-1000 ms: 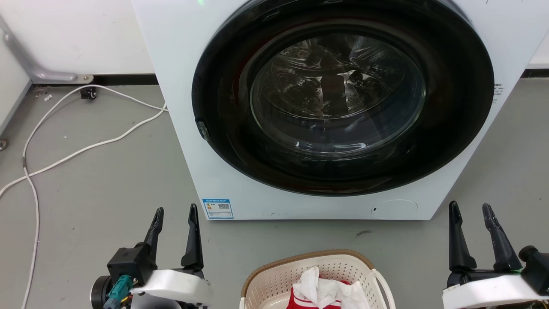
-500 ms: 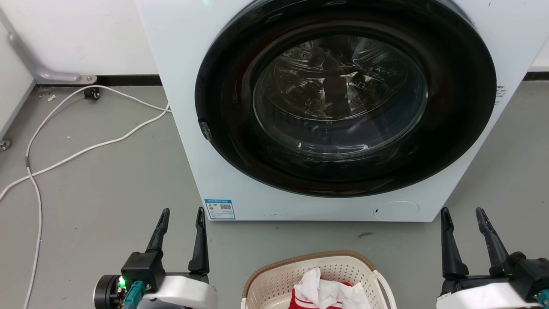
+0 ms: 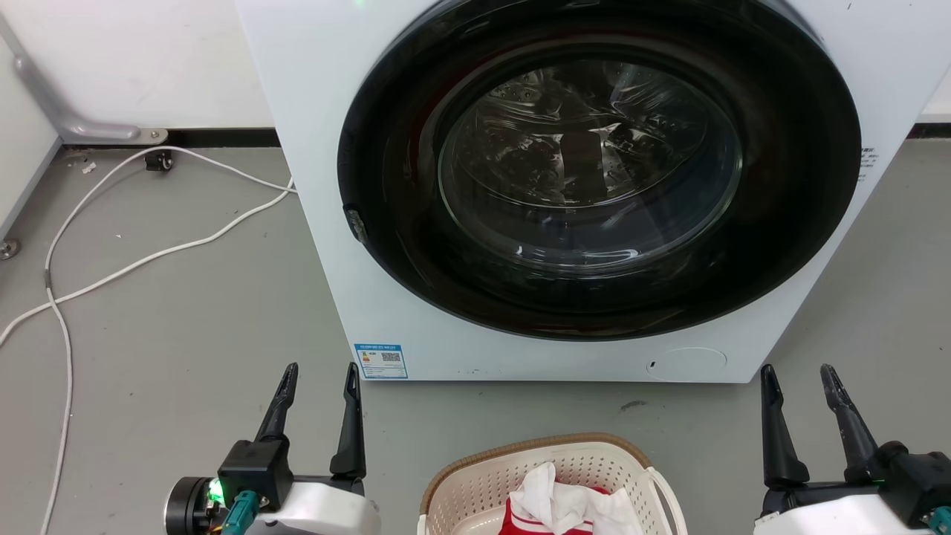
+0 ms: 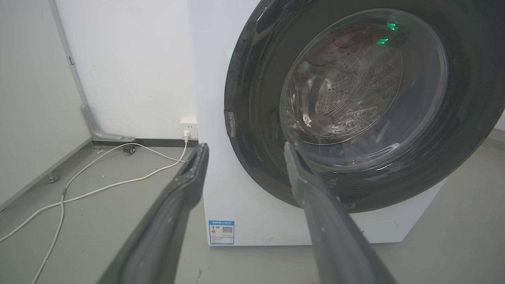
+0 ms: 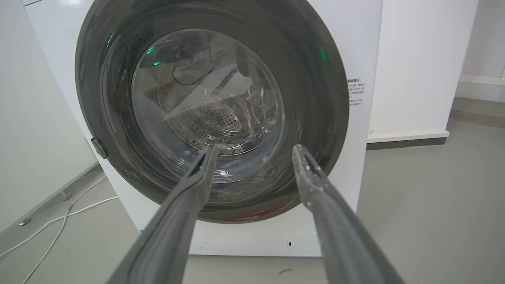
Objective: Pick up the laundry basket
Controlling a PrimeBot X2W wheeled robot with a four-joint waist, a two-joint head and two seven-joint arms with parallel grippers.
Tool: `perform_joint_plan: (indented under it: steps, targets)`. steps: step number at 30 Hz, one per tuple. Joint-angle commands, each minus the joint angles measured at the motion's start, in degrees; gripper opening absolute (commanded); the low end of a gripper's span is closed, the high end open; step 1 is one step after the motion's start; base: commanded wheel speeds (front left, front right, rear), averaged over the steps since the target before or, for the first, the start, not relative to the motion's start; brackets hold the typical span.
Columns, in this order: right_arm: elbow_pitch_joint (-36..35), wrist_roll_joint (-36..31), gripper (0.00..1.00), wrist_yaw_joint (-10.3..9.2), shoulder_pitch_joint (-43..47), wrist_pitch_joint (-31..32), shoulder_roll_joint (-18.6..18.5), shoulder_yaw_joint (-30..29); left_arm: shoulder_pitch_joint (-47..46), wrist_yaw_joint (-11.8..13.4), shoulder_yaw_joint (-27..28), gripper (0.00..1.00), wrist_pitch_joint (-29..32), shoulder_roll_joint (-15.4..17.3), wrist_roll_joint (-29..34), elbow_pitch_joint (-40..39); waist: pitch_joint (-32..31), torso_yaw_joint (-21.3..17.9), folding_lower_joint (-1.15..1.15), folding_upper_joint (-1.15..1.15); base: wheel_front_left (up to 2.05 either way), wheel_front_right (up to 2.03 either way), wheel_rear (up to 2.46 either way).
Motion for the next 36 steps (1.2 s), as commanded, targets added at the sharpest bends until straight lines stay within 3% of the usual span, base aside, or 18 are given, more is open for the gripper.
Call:
perform_joint_plan:
  steps: [1,20,36]
  targets:
    - [0.2,0.4,1.0,-0.02,0.4,-0.1,-0.2,0.1,0.4,0.2,0.0,1.0,-0.2,0.2,-0.1,0.1,0.0,0.0,0.0,0.0,0.0,0.0,0.0]
    - [2.1,-1.0,1.0,-0.02,-0.3,-0.1,-0.2,0.7,-0.3,-0.3,-0.4,1.0,-0.2,0.1,-0.1,2.5,1.7,0.1,0.0,0.0,0.0,0.0,0.0]
    - [19.8,-12.6,1.0,-0.03,-8.2,-0.1,-0.2,-2.3,-6.4,-4.5,-4.6,1.0,-0.2,0.1,-5.3,22.8,14.3,0.0,0.0,0.0,0.0,0.0,0.0]
